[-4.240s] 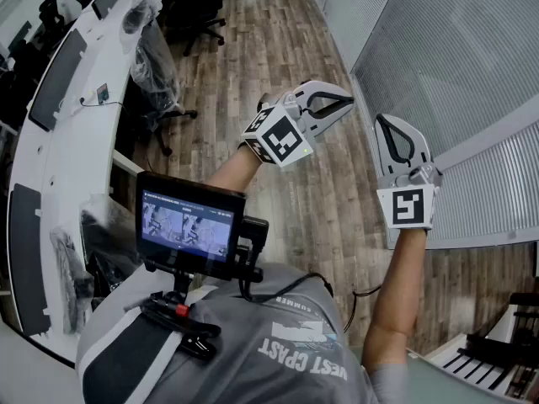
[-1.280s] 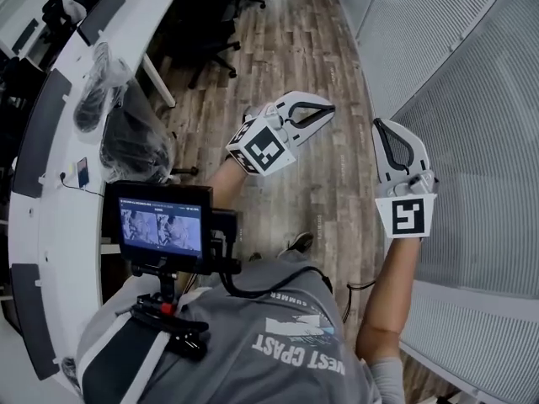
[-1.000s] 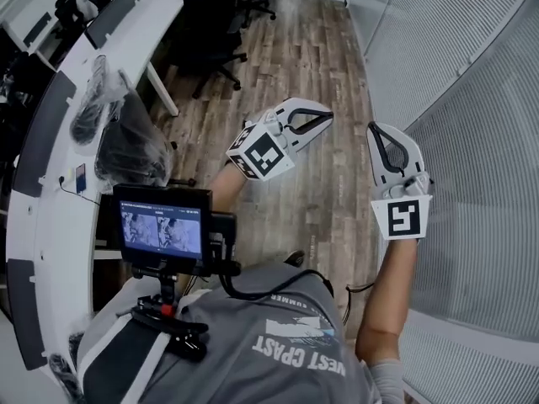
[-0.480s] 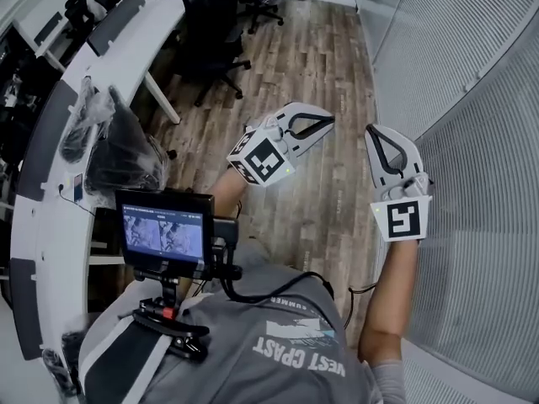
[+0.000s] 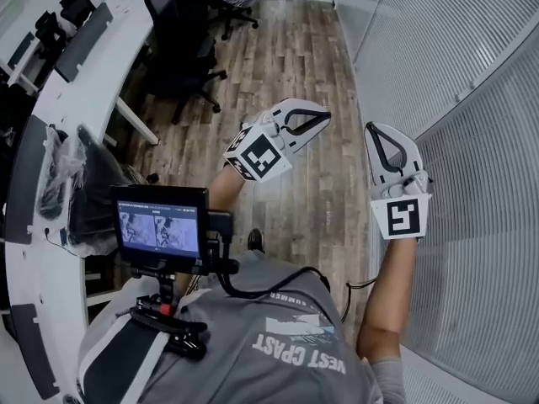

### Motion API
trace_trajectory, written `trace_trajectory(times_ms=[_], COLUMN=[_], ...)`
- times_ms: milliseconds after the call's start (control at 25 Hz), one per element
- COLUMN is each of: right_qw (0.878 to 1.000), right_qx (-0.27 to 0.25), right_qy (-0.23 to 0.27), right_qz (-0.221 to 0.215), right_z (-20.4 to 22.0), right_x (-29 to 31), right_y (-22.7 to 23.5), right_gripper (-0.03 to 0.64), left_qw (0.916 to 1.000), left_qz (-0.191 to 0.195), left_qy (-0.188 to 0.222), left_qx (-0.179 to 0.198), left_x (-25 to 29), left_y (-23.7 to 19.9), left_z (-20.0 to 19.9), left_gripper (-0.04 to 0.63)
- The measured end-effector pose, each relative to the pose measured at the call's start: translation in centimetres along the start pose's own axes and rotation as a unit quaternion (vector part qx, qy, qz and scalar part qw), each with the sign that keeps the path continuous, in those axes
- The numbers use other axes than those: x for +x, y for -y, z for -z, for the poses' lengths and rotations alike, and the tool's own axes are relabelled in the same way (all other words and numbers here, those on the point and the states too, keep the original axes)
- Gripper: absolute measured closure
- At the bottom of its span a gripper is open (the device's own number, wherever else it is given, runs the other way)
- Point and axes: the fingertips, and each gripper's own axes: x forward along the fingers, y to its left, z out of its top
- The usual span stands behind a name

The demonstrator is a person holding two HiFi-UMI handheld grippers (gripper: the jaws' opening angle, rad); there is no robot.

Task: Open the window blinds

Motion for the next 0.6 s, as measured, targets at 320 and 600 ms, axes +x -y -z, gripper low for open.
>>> trace_trajectory(times_ms=[320,600], right_qw=[0.999,0.999], right_qx=[0.006,0.007], right_qy=[-0.039,-0.031], right_qz=[0.015,0.019], right_z=[4.0,6.7], right_x=[11.6,16.6], right_y=[4.4,6.4], right_gripper=[0.614,0.614], left_qw=[0.9997,0.9993], left_qz=[0.011,0.024], left_qy=[0.018,0.020], left_qx=[-0.011,-0.021], left_x=[2.9,5.4], left_y=[-10.9,-13.9], left_z=[7.3,11.7], left_gripper=[0.592,0.592])
